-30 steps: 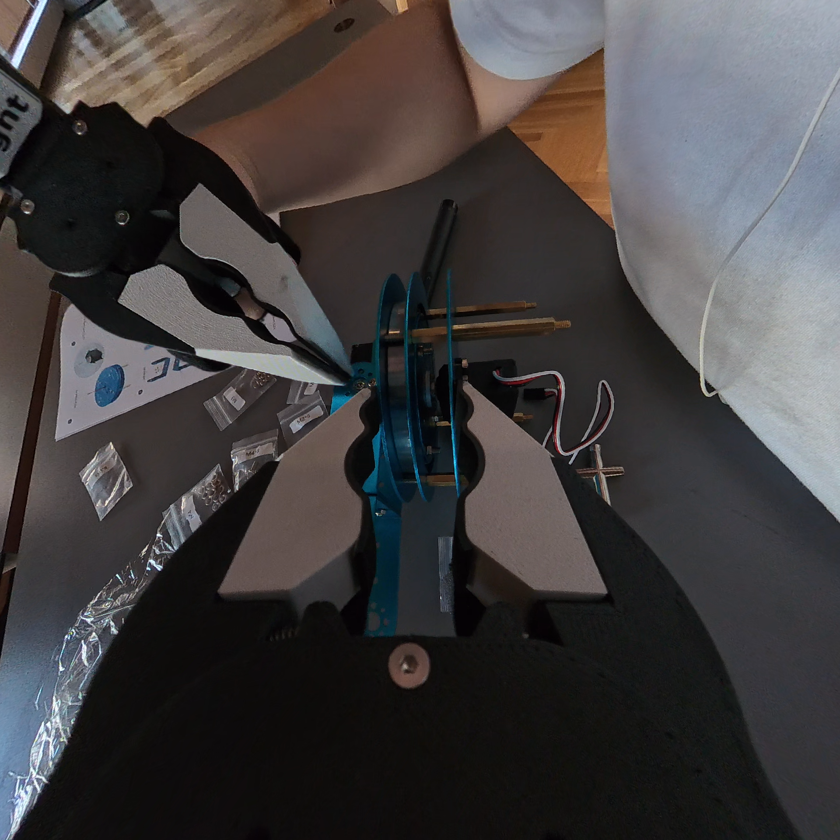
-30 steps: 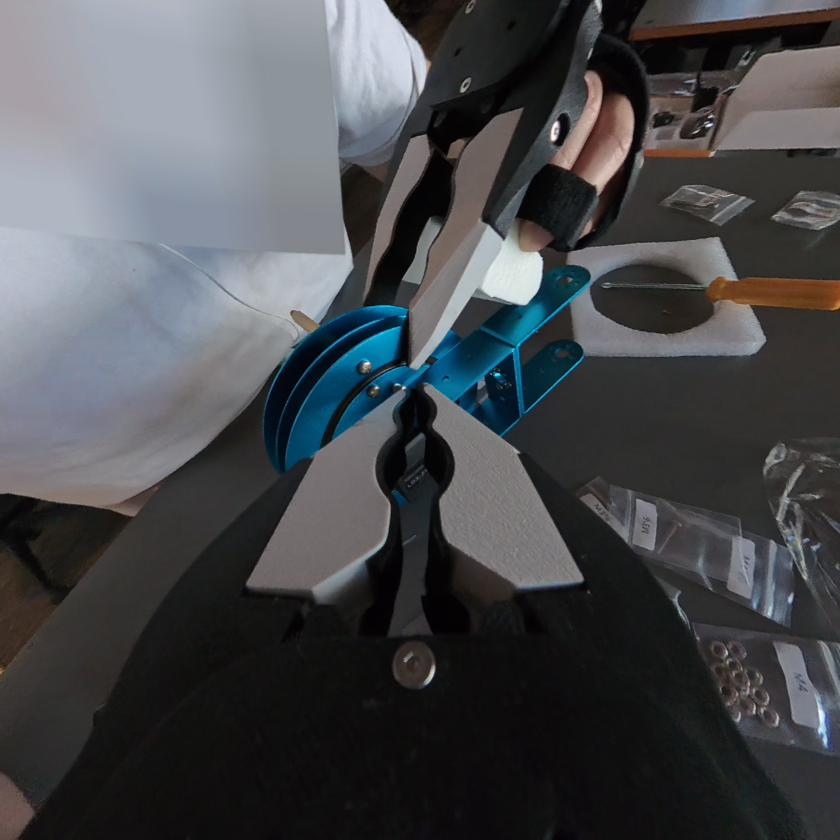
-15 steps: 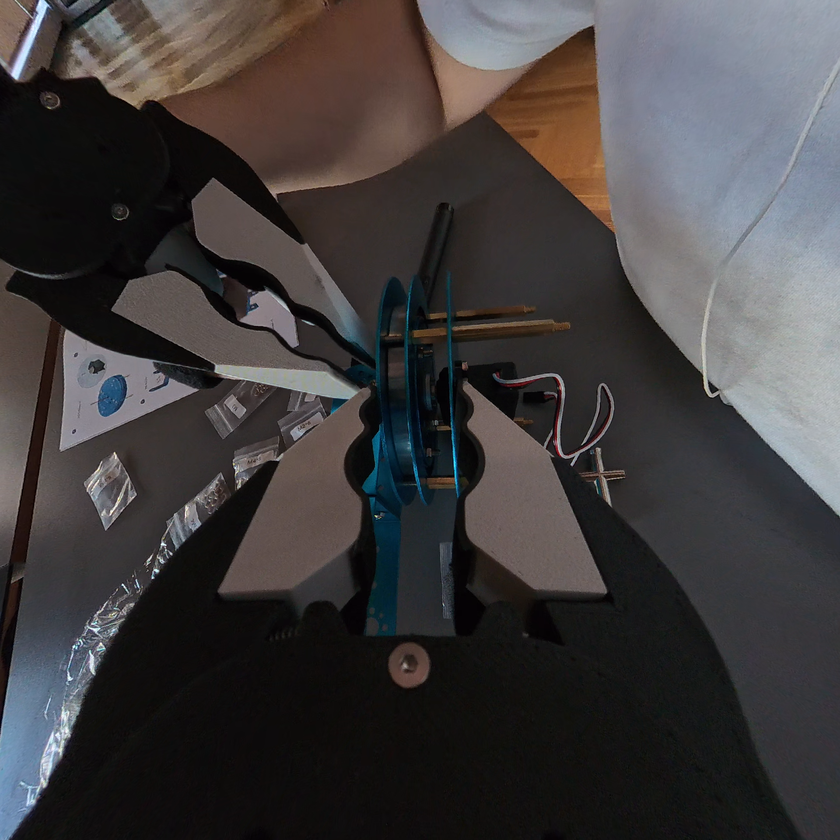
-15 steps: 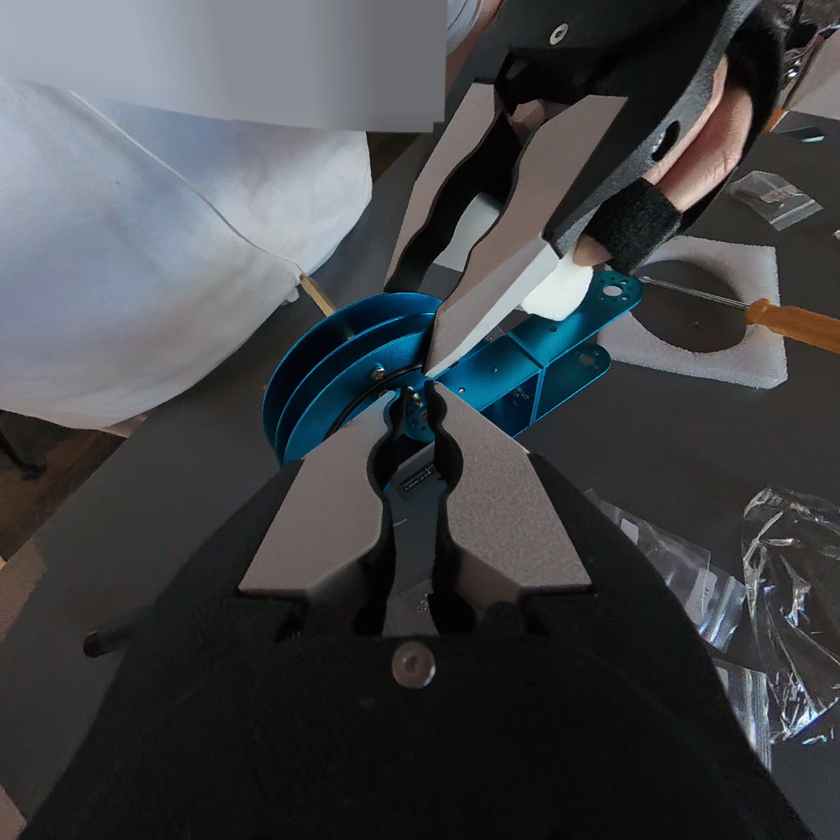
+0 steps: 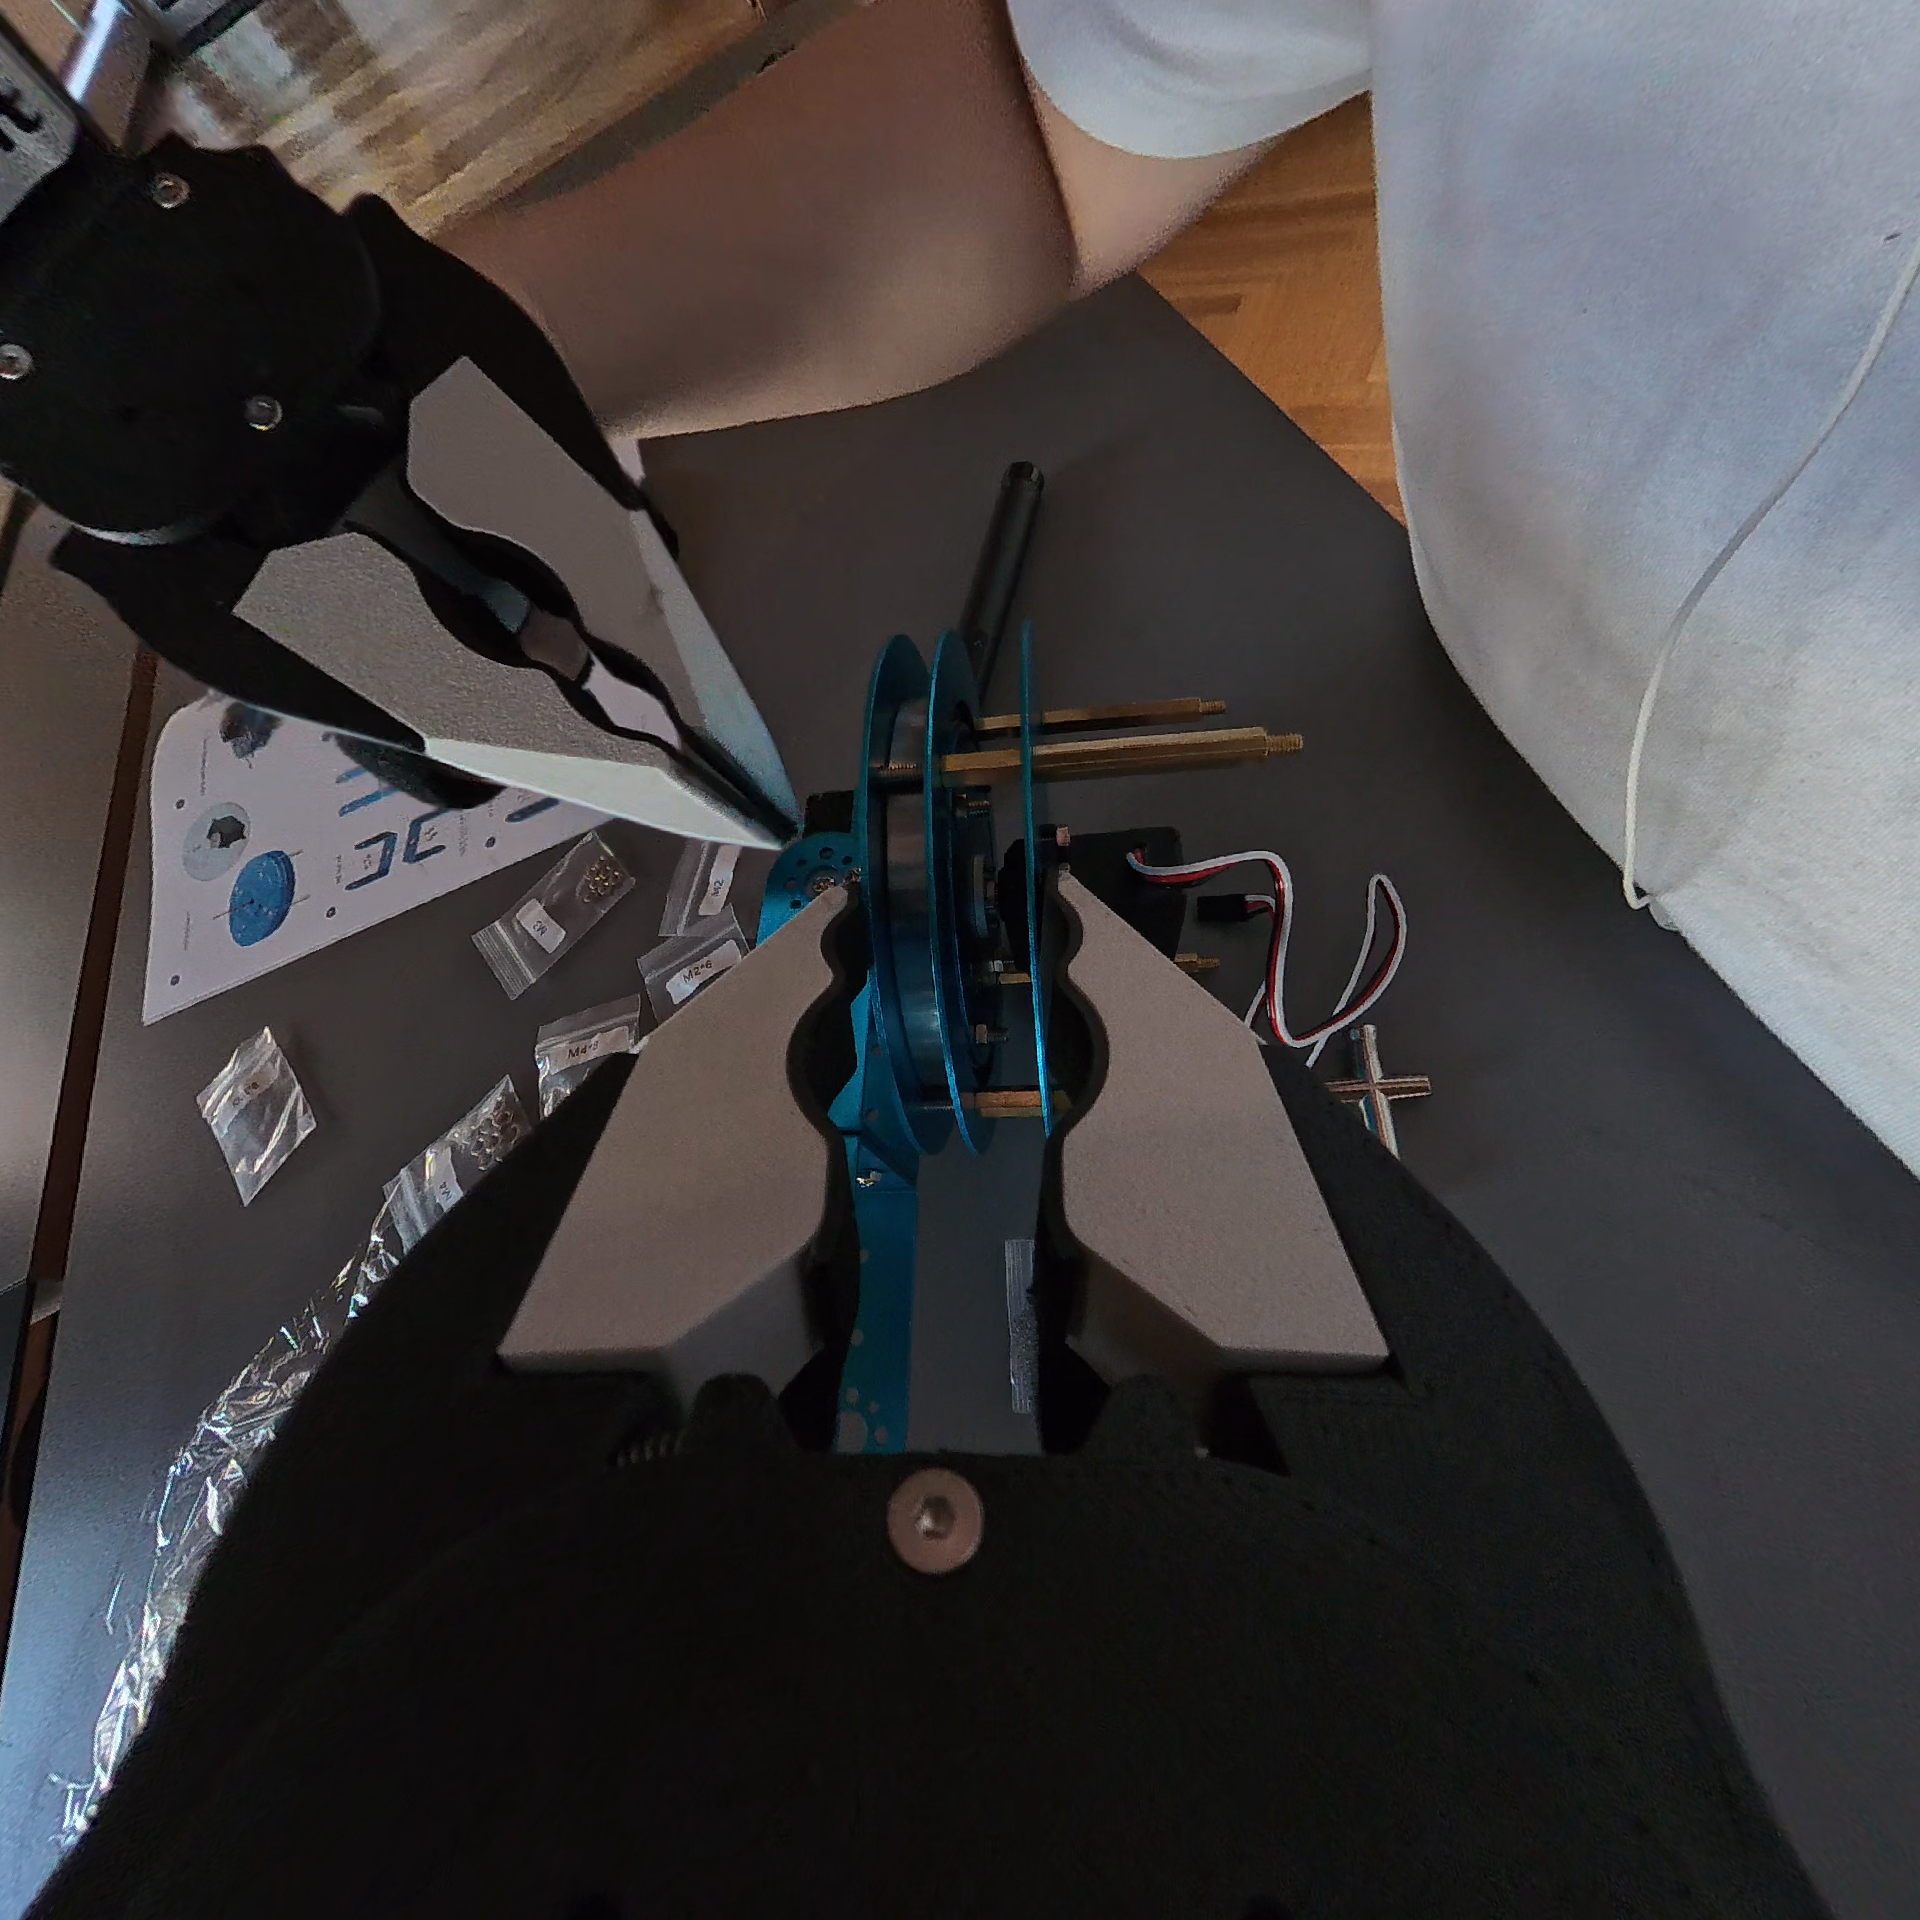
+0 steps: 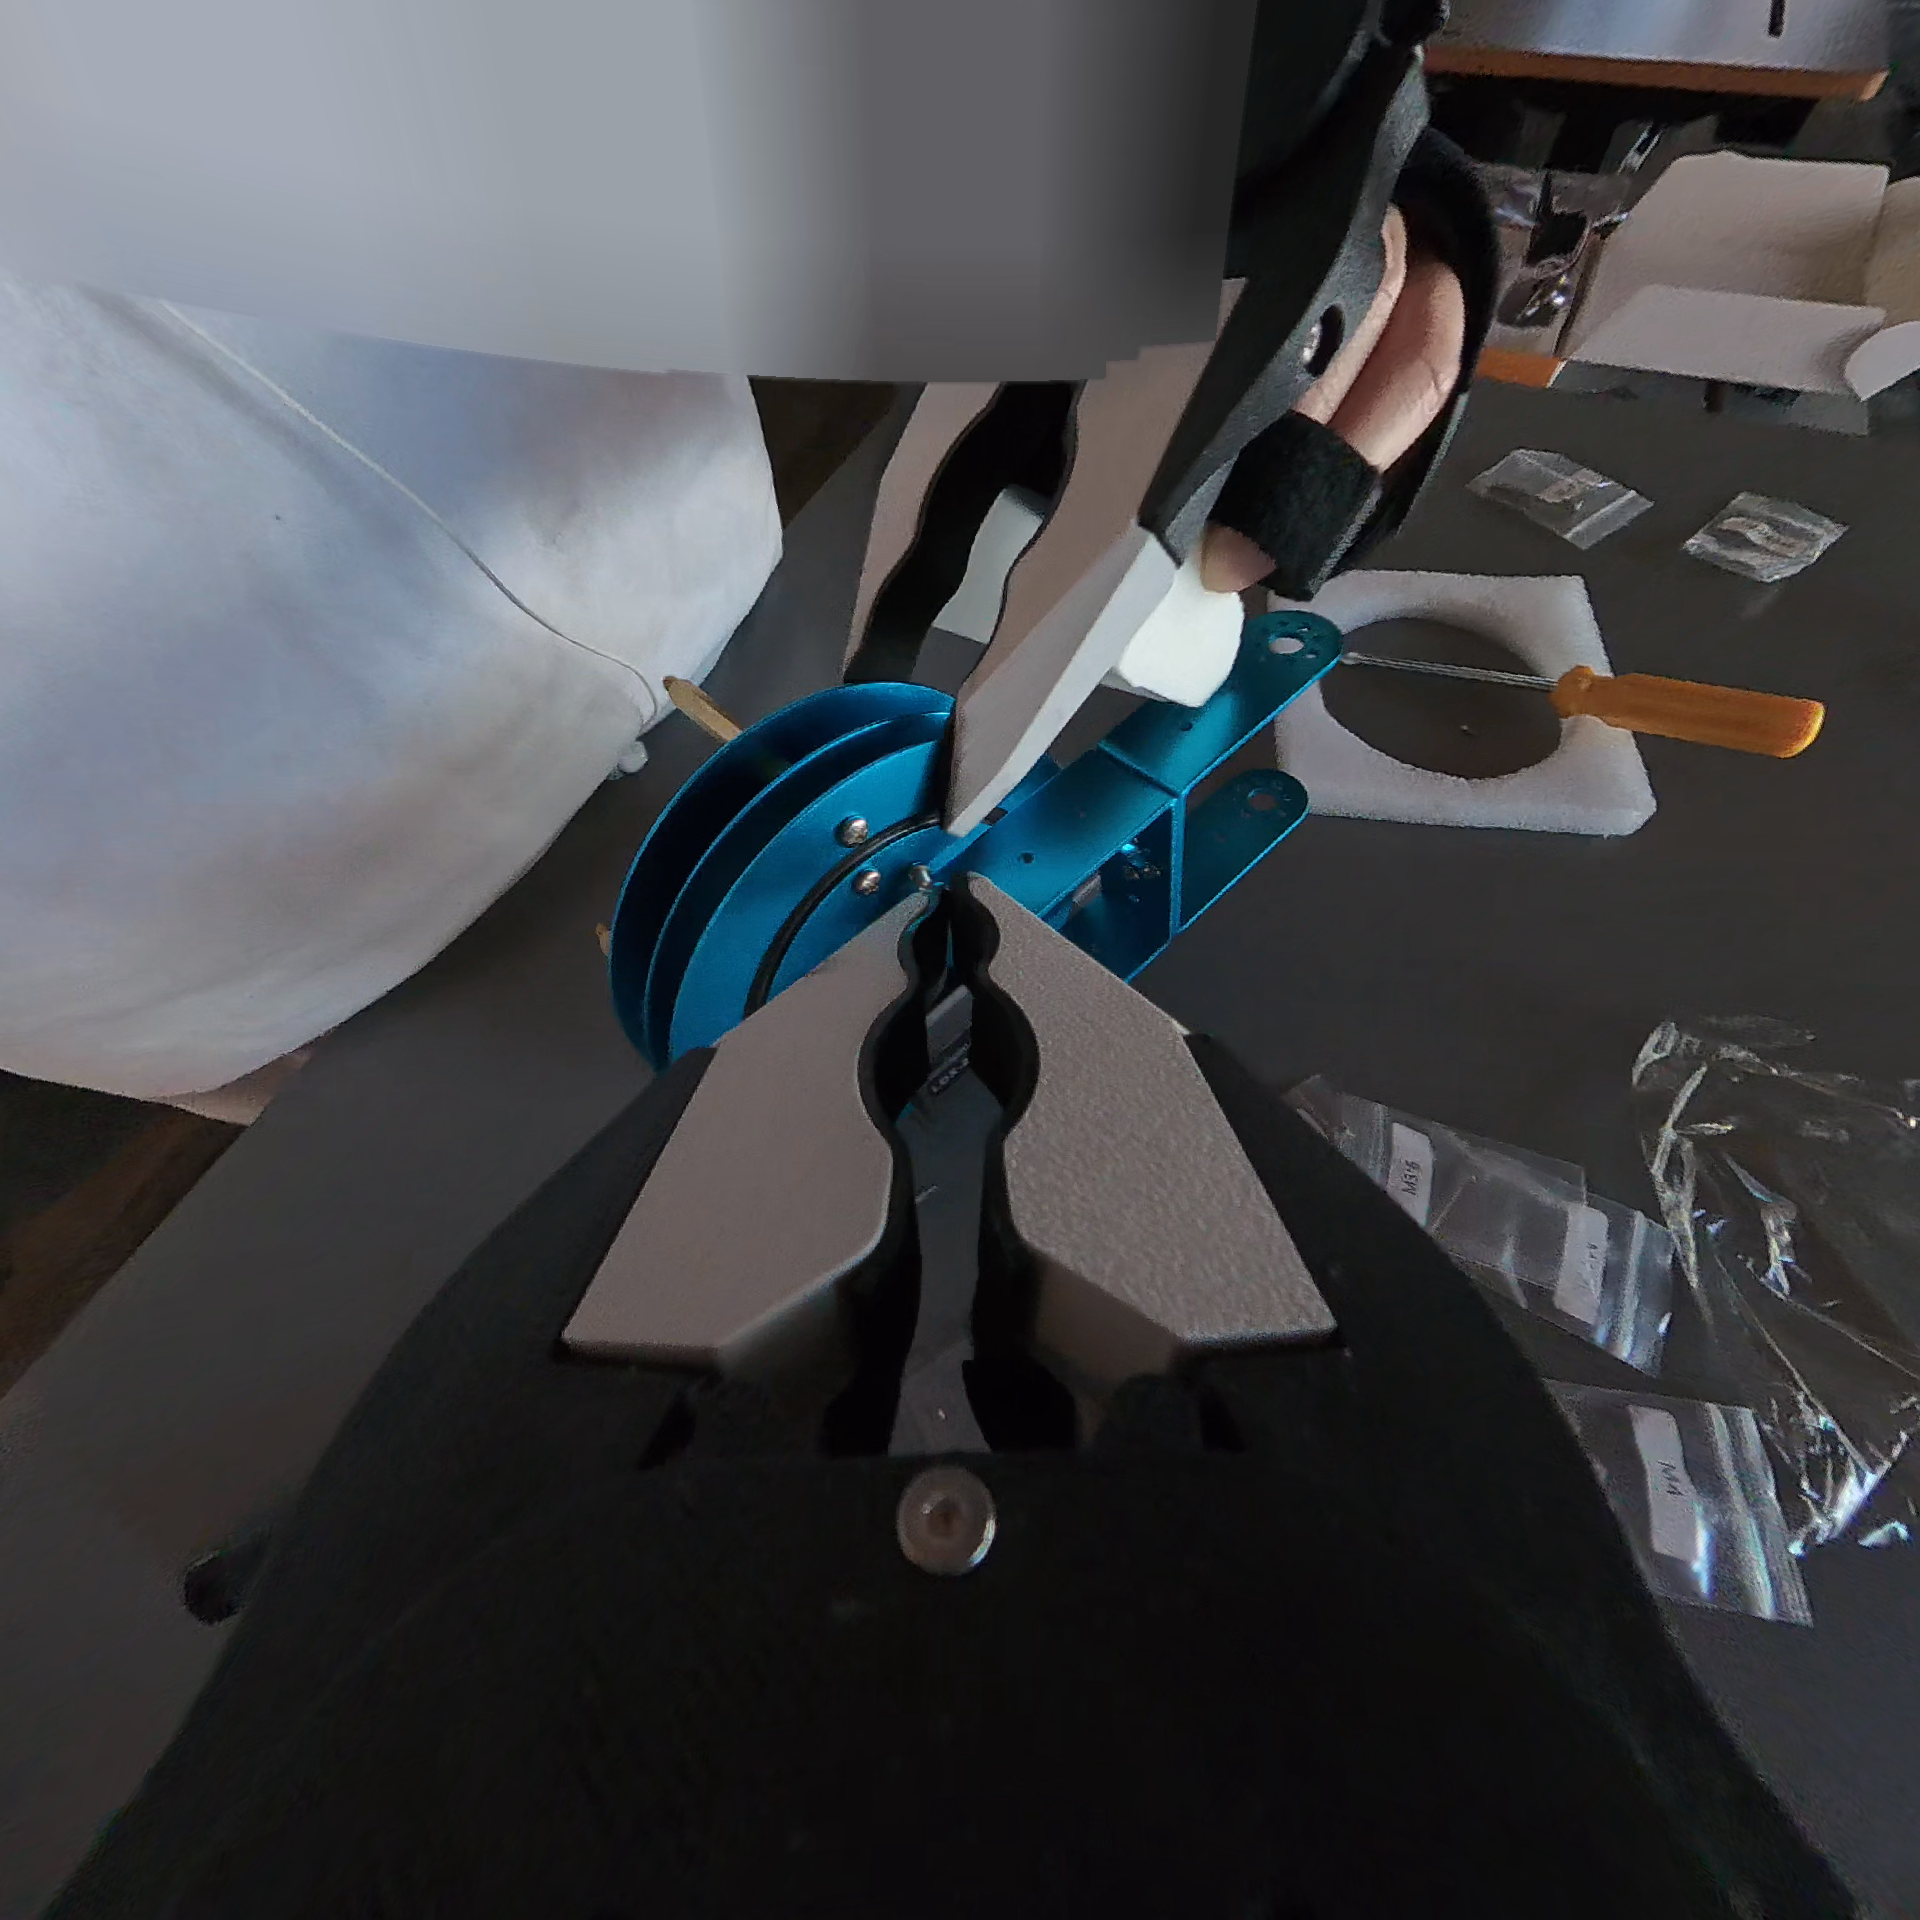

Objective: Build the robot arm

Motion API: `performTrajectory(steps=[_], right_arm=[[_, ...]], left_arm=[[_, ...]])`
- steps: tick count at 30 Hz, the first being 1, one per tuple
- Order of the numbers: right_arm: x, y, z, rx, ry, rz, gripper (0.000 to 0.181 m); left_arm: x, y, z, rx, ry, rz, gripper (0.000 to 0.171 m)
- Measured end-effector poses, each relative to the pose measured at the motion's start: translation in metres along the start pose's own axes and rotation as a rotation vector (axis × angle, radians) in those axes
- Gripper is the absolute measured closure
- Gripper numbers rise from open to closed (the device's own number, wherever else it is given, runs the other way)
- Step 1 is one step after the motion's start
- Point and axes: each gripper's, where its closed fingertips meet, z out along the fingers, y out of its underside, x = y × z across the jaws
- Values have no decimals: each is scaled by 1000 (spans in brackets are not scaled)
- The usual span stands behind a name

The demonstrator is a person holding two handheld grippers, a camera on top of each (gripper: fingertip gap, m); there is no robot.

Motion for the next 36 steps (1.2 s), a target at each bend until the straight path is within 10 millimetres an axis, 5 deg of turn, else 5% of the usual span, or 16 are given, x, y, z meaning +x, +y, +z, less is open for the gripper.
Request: performTrajectory(steps=[13, 22, 28, 36], right_arm=[[-5, 5, 14, -258, 31, -194, 177], [-6, 8, 15, -376, -33, -179, 180], [4, -4, 3, -212, 77, -117, 180], [7, 5, -4, -29, 203, 13, 180]], left_arm=[[2, -4, -3, -4, 6, -3, 140], [3, -6, -2, -9, 6, -5, 140], [5, -6, -3, -13, 6, 0, 140], [1, -4, -2, -7, 2, -26, 140]])
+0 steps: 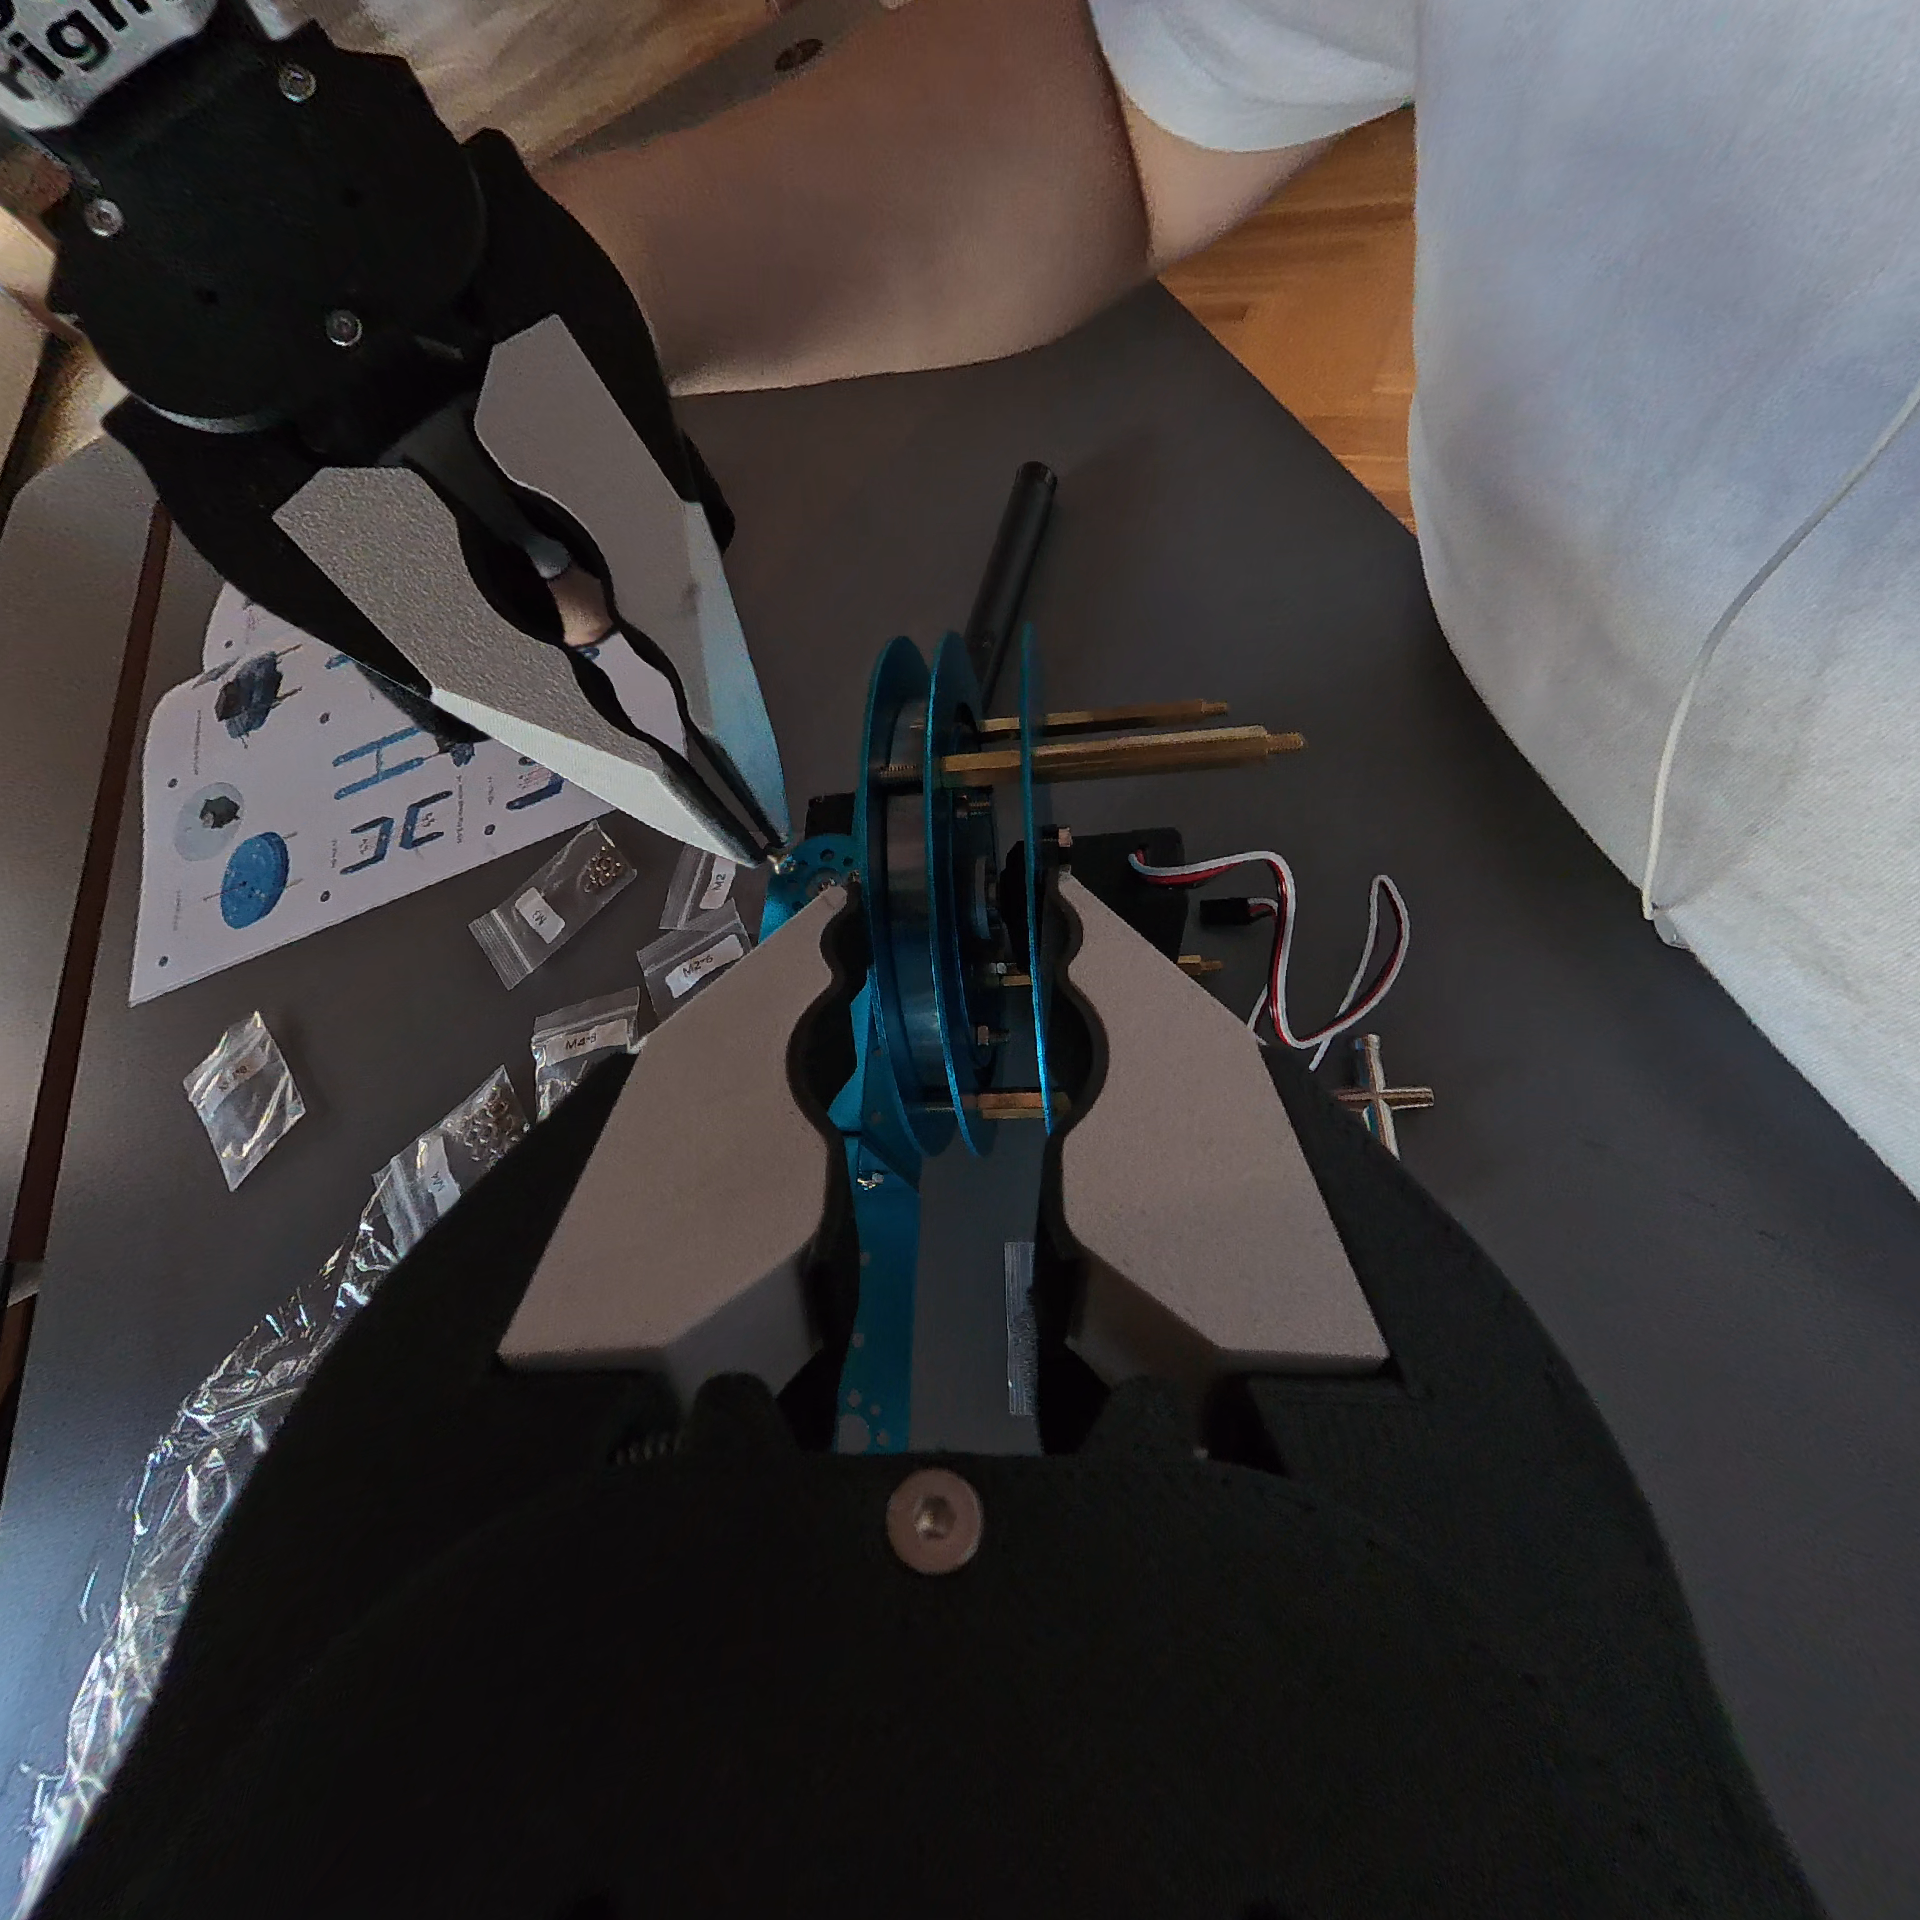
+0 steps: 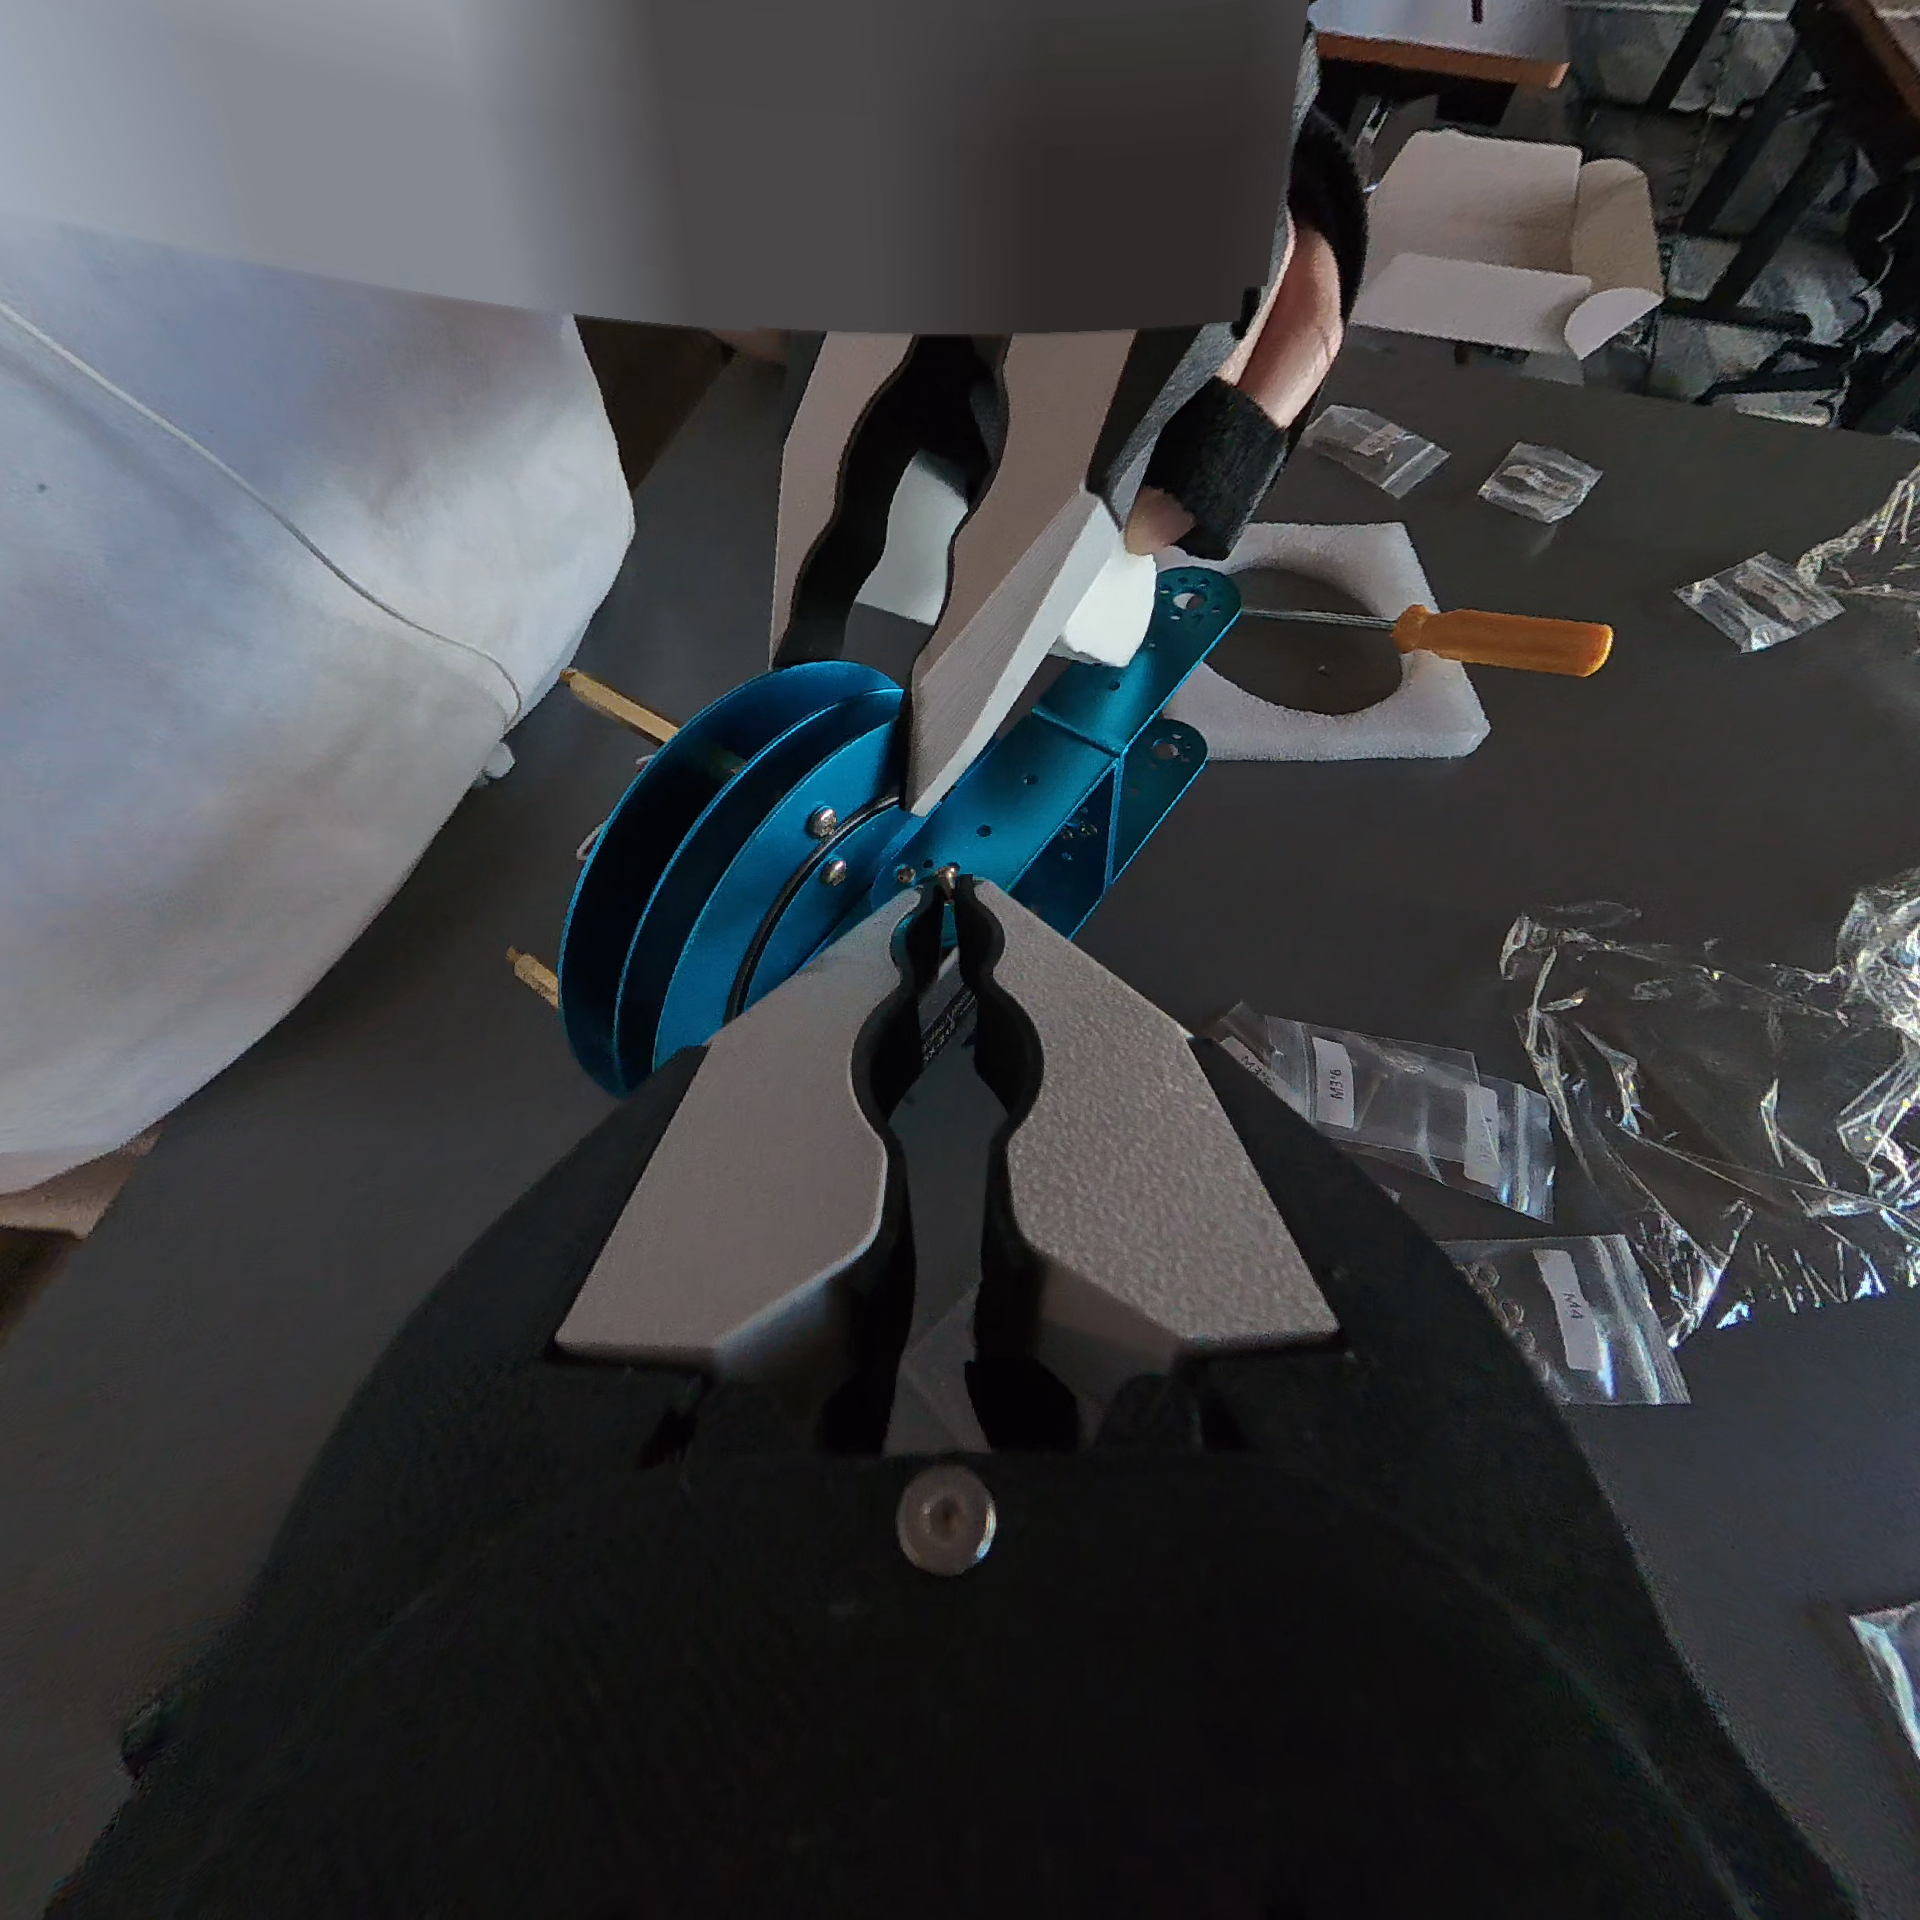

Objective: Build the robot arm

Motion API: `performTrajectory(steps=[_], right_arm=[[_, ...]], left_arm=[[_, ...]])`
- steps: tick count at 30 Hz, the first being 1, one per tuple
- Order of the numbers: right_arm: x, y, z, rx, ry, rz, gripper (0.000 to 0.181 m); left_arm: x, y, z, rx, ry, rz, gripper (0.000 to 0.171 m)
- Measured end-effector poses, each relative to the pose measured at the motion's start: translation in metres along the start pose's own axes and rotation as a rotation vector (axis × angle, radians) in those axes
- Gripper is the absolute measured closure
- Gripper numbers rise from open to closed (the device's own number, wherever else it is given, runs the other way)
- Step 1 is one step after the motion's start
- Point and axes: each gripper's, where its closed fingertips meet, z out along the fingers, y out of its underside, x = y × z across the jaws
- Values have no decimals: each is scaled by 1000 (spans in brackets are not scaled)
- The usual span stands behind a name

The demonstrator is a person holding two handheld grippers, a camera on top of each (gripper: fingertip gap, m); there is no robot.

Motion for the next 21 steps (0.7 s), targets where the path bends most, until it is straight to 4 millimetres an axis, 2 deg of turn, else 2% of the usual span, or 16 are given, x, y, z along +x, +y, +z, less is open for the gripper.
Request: performTrajectory(steps=[5, 11, 16, 21], right_arm=[[12, 3, 0, 72, 87, 118, 180], [28, -9, -14, 306, 300, 309, 181], [32, -6, -23, 368, 482, 431, 180], [35, -1, -17, 318, 555, 485, 180]], left_arm=[[-5, 3, 0, 6, -12, -31, 140], [-4, 5, -2, 40, -62, -61, 140], [-6, 6, -1, 76, -116, -142, 139], [-4, 5, 2, 92, -193, -164, 139]])
